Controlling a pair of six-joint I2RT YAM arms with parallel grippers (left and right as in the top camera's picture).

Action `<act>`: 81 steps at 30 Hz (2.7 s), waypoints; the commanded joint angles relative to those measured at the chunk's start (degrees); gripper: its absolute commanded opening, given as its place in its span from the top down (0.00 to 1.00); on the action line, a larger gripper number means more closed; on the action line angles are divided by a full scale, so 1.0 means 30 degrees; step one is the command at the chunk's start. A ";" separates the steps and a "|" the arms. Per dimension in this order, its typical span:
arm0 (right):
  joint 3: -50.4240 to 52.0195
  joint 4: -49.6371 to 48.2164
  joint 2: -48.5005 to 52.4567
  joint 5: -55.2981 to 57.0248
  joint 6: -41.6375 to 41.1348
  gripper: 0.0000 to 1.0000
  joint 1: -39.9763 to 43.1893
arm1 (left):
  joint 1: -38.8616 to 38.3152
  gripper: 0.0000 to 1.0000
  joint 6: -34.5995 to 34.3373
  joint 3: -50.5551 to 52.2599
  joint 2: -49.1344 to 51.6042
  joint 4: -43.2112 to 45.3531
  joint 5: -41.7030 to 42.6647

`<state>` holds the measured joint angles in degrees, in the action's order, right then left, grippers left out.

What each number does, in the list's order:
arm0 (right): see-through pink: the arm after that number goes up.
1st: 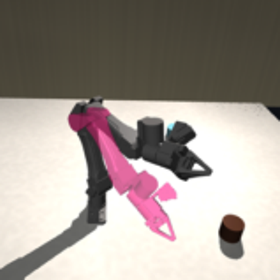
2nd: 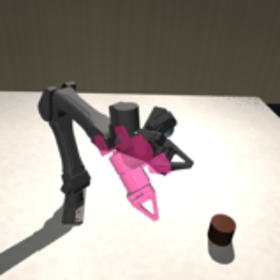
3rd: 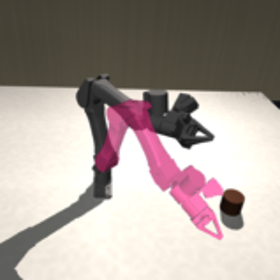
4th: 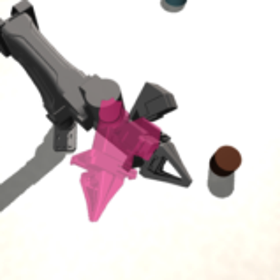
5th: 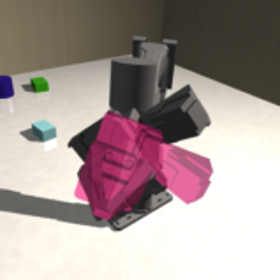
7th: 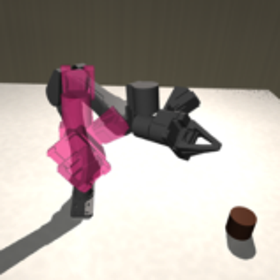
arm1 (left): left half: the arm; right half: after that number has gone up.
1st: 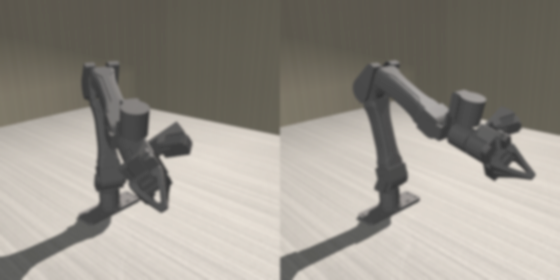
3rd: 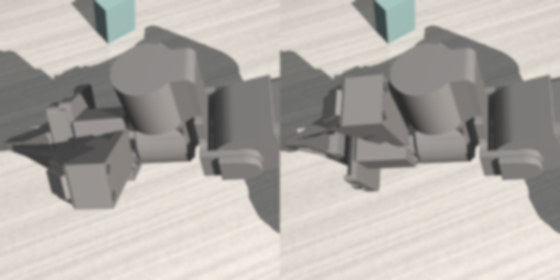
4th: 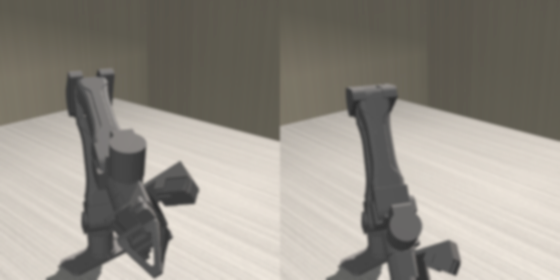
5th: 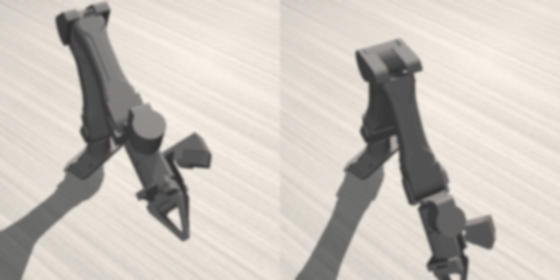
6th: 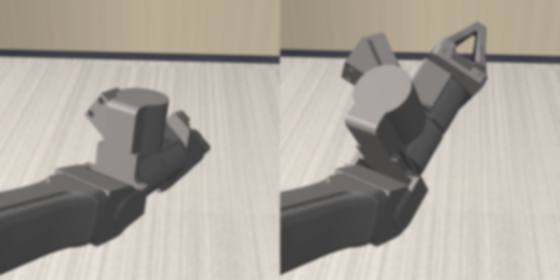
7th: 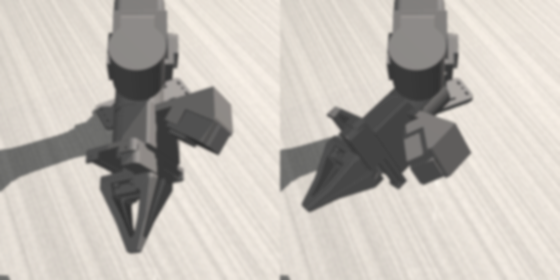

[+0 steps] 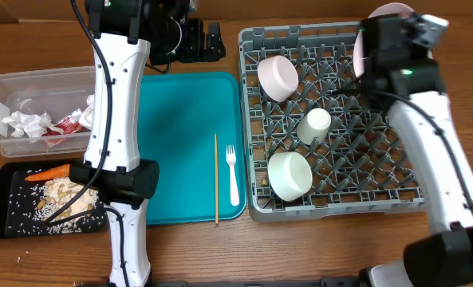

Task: Sort waste into correct bins and load items into the dishwasher
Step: 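Lower the pink plate upright into the back of the rack with the right gripper, then move the right gripper to the teal tray and grasp the wooden chopstick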

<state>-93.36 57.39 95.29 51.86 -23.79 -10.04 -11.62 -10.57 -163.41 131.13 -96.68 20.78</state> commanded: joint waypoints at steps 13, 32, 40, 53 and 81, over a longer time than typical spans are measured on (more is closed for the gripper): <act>0.0051 -0.0058 0.3832 0.5377 0.0000 0.96 -0.2550 | -0.0058 0.00 0.0022 0.0044 -0.0364 -0.0036 -0.0219; 0.0058 0.0291 0.3854 0.1698 0.0066 0.87 -0.2776 | -0.0058 0.00 0.0022 0.0044 -0.0364 -0.0036 -0.0219; -0.0189 0.0488 0.3847 0.1304 0.0073 0.30 -0.2776 | -0.0058 0.00 0.0022 0.0044 -0.0364 -0.0036 -0.0219; -0.3067 0.2076 0.1953 -0.4779 0.0736 0.29 -0.2506 | -0.0058 0.00 0.0022 0.0044 -0.0364 -0.0036 -0.0219; -0.2040 0.4262 -0.1566 -2.1573 -0.0415 0.29 -0.8823 | 0.2135 0.00 -0.0641 0.0036 -0.0401 0.0393 -0.7082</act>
<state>-101.41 71.16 91.07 -13.26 -21.50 -33.08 -10.11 -11.00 -163.41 131.13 -94.87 9.50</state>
